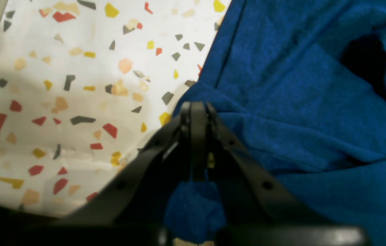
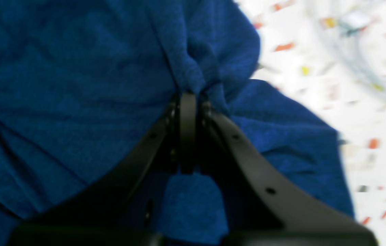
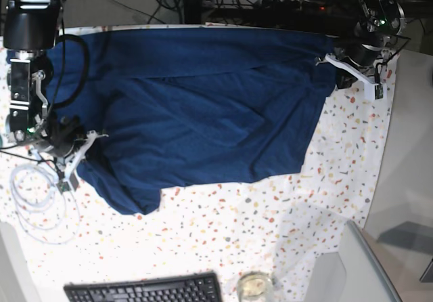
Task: Layout the t-shirt on the table in an organized manner, then fold the t-shirt properly
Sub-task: 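Drag the shirt hem with the right gripper away from the left gripper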
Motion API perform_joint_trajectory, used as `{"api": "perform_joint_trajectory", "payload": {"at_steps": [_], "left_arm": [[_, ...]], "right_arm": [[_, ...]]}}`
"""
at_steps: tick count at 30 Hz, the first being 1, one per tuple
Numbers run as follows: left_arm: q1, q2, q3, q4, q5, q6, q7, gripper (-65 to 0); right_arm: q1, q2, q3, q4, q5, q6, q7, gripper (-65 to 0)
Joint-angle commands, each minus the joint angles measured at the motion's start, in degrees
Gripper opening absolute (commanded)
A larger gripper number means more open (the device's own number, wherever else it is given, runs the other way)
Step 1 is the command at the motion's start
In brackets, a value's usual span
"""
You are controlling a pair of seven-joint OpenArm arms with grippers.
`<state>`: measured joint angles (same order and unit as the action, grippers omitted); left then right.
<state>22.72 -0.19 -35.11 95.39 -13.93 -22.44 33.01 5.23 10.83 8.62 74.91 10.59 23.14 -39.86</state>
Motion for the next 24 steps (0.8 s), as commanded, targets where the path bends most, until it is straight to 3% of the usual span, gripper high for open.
{"api": "perform_joint_trajectory", "payload": {"at_steps": [1, 3, 7, 10, 13, 17, 24], "left_arm": [[0.0, -0.4, -0.3, 0.8, -0.8, 0.1, -1.1, -65.0], [0.0, -0.4, -0.2, 0.8, -0.8, 0.1, -1.1, -65.0], [0.3, -0.4, -0.2, 0.8, -0.8, 0.1, -1.1, -65.0], [0.3, -0.4, -0.2, 0.7, -0.8, 0.1, -1.1, -65.0], [0.4, -0.4, -0.3, 0.9, -0.8, 0.1, -1.1, -65.0], [1.2, -0.4, -0.3, 1.4, -0.8, 0.0, -1.1, -65.0], [1.5, -0.3, -3.3, 1.1, -0.8, 0.0, -1.1, -65.0]], "right_arm": [[0.9, 0.0, 0.2, -0.2, 0.4, 0.0, 0.8, -64.1], [0.8, -0.6, 0.2, -1.4, 0.4, 0.0, 0.2, -62.4], [1.1, -0.9, 0.5, 1.5, 0.4, 0.0, -6.8, -41.7], [1.3, -0.9, 0.4, 7.5, 0.4, -0.1, -7.1, -30.2], [6.7, -0.9, 0.1, 5.6, 0.3, -0.3, -7.0, -27.8], [18.4, -0.9, 0.1, -11.5, 0.3, -0.4, -4.5, -27.6], [33.4, -0.7, 0.0, -47.4, 0.1, -0.4, 13.6, -27.6]]}}
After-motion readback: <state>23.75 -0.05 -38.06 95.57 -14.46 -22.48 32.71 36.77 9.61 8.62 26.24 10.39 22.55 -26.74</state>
